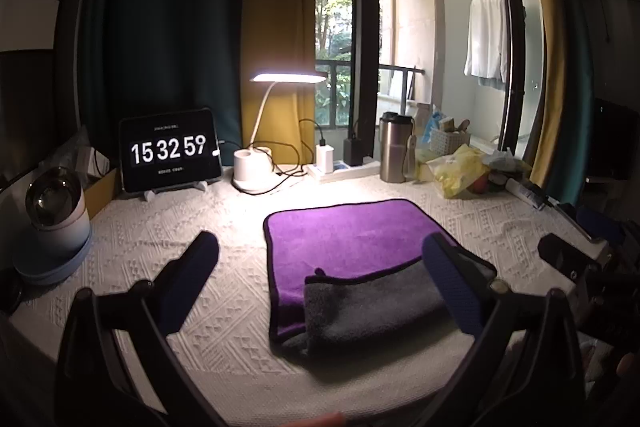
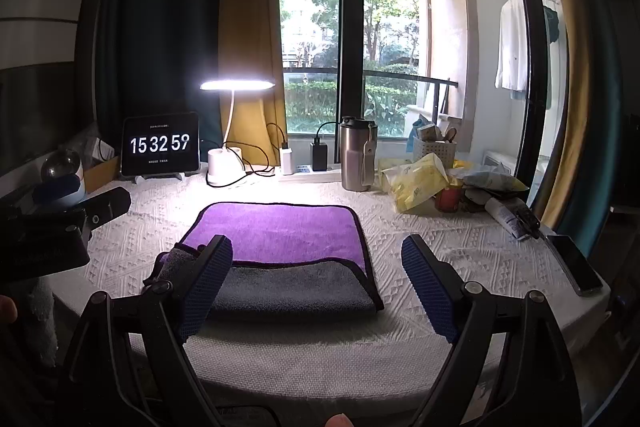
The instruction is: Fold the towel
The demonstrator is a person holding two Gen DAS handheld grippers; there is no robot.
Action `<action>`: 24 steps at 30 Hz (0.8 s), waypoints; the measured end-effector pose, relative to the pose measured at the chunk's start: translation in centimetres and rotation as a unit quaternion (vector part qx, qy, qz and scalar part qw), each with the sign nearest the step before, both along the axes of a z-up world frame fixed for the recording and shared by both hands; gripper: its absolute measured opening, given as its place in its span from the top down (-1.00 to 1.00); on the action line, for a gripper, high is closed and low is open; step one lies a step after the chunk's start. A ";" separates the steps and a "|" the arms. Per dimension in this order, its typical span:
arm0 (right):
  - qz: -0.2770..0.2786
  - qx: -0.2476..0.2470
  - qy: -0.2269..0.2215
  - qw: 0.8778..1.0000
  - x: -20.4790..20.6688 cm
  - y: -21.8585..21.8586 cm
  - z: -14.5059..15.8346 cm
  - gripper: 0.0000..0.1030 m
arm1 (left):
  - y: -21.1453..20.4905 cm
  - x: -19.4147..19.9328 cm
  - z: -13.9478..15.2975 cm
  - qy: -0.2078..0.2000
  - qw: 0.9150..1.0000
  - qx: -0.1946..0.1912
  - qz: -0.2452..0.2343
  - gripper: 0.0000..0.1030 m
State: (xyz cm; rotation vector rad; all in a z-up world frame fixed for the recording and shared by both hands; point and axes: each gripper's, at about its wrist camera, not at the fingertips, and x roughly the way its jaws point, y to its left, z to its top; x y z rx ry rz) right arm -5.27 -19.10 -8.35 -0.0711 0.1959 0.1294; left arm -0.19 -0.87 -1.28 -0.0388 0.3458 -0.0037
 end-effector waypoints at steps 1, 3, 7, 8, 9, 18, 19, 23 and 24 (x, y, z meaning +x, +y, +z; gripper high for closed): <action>0.000 0.000 0.000 1.000 0.0 0.0 0.0 -0.73 | 0.0 0.0 0.0 0.000 1.000 0.000 0.000 -0.99; 0.000 0.000 0.000 1.000 0.0 0.0 0.0 -0.73 | 0.0 0.0 0.0 0.000 1.000 -0.001 0.000 -0.99; 0.000 0.000 0.001 1.000 0.0 0.0 -0.1 -0.73 | 0.0 0.0 0.0 0.000 1.000 -0.001 -0.001 -0.99; 0.000 0.001 0.002 1.000 0.0 0.1 -0.1 -0.73 | 0.0 0.0 0.0 0.000 1.000 -0.001 0.000 -0.99; 0.000 0.001 0.002 1.000 0.1 0.1 -0.2 -0.73 | 0.0 0.0 0.0 0.000 1.000 -0.001 -0.001 -0.99; 0.001 0.002 0.005 1.000 0.3 0.2 -0.5 -0.73 | 0.1 0.1 -0.2 0.001 1.000 0.000 -0.001 -0.99; 0.001 0.003 0.005 1.000 0.3 0.2 -0.5 -0.73 | 0.1 0.1 -0.2 0.001 1.000 0.000 -0.001 -0.99; 0.003 0.003 0.007 1.000 0.4 0.4 -0.7 -0.73 | 0.1 0.1 -0.4 0.003 1.000 0.000 -0.001 -0.99; 0.003 0.003 0.008 1.000 0.5 0.5 -0.8 -0.73 | 0.2 0.2 -0.5 0.004 1.000 0.000 -0.001 -0.99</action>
